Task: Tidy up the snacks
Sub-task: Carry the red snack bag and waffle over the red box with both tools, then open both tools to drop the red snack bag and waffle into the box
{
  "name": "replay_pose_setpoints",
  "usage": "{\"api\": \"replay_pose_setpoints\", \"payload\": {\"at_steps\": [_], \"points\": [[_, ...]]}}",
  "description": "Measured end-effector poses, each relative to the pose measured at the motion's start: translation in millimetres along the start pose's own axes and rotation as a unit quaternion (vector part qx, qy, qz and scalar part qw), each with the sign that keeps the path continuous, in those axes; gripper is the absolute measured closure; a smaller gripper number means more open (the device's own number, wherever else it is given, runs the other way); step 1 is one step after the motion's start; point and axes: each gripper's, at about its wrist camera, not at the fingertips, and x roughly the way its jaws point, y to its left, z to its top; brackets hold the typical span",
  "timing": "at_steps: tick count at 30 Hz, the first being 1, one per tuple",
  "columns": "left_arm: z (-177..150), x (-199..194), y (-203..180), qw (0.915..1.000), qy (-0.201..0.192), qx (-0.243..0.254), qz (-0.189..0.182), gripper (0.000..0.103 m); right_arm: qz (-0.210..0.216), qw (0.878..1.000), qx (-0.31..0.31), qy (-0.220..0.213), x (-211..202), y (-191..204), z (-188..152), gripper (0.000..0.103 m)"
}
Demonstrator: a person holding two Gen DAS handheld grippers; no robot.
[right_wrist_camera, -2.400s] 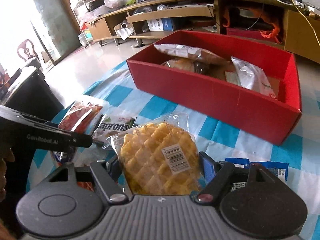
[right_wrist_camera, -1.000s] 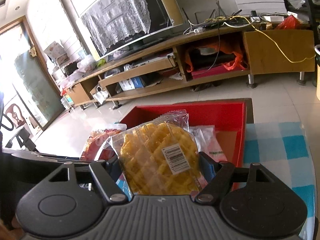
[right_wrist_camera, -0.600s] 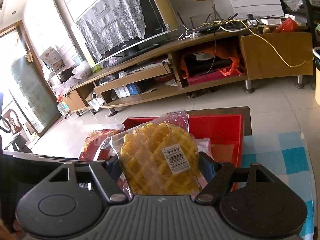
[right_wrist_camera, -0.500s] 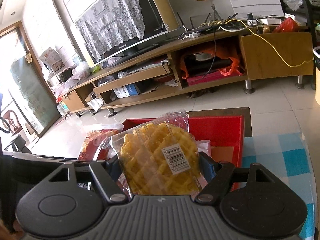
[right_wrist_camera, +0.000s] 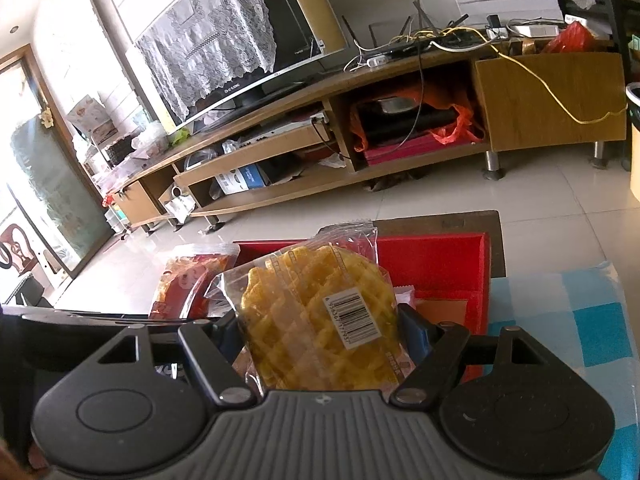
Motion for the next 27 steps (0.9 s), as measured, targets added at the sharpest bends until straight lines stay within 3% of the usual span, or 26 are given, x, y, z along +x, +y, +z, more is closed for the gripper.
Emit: {"api": "replay_pose_setpoints", "payload": {"at_steps": [18, 27], "points": [[4, 26, -2, 0.9996, 0.003, 0.014, 0.024, 0.045, -0.019, 1.000, -0.008, 0.018, 32, -6, -5, 0.031], [8, 29, 3, 0.9995, 0.006, 0.007, 0.029, 0.034, -0.037, 0.999, -0.031, 0.024, 38, -3, -9, 0.029]]}}
